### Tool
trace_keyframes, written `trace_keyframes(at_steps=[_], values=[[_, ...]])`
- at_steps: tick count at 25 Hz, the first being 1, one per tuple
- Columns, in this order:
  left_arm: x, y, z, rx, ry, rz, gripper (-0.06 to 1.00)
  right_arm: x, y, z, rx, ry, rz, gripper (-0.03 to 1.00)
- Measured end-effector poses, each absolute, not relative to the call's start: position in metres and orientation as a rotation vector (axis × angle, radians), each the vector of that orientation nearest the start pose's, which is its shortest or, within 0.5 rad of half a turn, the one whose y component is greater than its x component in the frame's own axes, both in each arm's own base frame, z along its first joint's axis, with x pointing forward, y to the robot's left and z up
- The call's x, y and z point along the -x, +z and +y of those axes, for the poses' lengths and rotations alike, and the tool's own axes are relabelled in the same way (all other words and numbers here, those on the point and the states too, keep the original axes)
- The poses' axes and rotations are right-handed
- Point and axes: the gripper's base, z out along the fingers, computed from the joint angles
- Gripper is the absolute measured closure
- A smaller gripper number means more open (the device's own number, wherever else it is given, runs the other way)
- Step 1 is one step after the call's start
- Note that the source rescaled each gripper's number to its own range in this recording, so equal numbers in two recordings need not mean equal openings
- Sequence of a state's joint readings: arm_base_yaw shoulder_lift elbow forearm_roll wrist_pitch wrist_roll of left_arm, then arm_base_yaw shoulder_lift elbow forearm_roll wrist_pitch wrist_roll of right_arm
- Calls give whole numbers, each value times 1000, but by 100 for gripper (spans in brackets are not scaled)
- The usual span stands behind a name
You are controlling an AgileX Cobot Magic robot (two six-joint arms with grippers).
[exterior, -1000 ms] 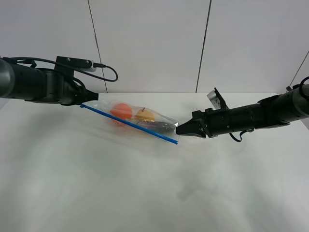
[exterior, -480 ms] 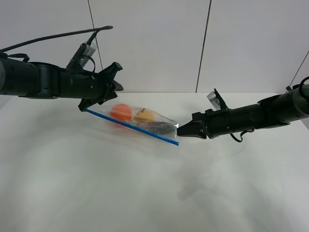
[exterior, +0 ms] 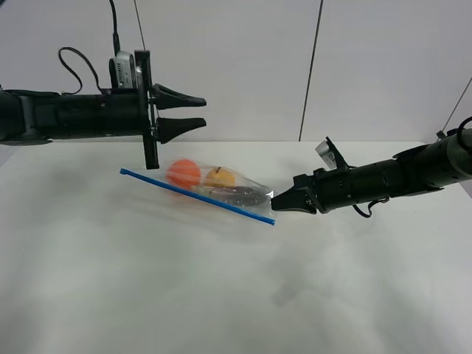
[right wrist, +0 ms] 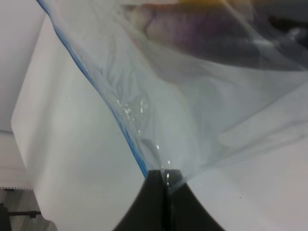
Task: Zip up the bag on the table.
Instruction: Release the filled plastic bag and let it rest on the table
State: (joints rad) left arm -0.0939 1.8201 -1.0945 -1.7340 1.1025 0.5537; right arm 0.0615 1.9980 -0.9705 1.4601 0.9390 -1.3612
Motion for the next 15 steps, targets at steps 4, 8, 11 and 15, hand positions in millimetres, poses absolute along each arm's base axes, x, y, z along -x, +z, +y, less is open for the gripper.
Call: trace_keyframes(at_steps=[4, 8, 11, 15], values=[[-349, 247, -108, 172, -1858, 2113, 51, -337, 126, 94, 364, 1241, 2435, 97], [-342, 240, -109, -211, -1656, 2139, 51, -335, 125, 93, 386, 1234, 2451, 97], [-331, 236, -108, -572, -1459, 2150, 49, -335, 124, 93, 402, 1225, 2460, 97], [-317, 229, -93, -975, -1039, 2283, 47, -335, 123, 93, 401, 1216, 2467, 97]])
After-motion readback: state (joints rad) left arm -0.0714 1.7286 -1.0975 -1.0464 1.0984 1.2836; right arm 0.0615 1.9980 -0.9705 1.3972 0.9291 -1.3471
